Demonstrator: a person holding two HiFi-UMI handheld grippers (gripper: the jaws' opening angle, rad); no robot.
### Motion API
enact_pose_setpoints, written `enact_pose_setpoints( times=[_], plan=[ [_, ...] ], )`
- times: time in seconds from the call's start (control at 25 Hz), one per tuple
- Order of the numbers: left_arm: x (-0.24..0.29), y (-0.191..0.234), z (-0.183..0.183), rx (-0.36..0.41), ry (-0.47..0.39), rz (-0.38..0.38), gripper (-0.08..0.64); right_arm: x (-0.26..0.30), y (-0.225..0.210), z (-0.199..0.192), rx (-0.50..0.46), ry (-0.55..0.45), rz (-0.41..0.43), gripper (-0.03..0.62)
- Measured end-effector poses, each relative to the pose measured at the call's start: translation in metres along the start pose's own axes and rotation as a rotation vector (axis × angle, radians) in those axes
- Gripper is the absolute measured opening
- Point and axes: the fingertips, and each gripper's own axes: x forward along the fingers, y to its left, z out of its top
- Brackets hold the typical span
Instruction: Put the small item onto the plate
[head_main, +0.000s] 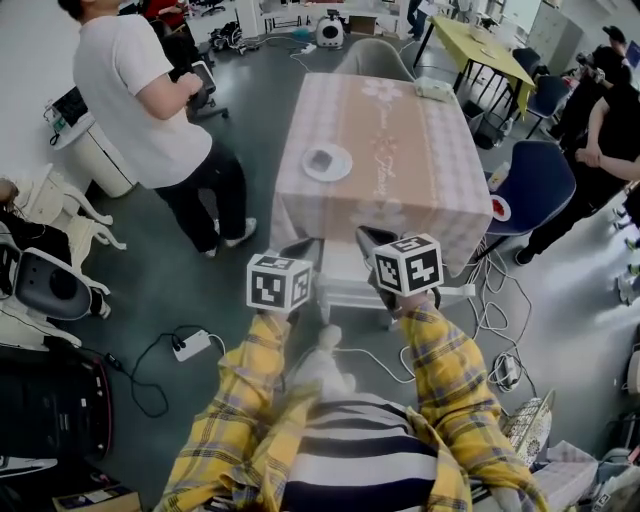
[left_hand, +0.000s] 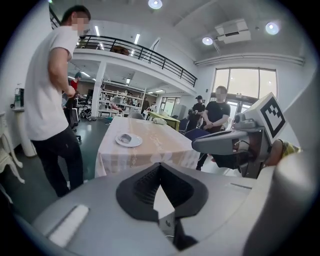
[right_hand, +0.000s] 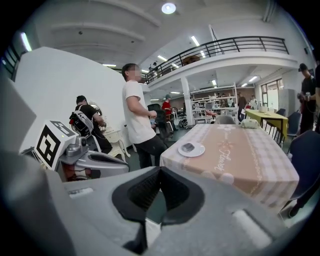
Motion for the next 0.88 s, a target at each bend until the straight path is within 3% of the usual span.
enact_pose_setpoints(
  times=[0.48,0.88],
  plan=[
    [-0.013,-0.019,-0.015,-0.014,-0.004,-0.008,0.003,-0.02,-0.001,-0.03,0.052,-0.004,-0.007,-0.003],
    [-0.013,-0.017,-0.003,0.005,-0.011,-0.011,0.003,-0.015,0.0,-0.03,0.043,0.017,0.005,-0.003]
  ],
)
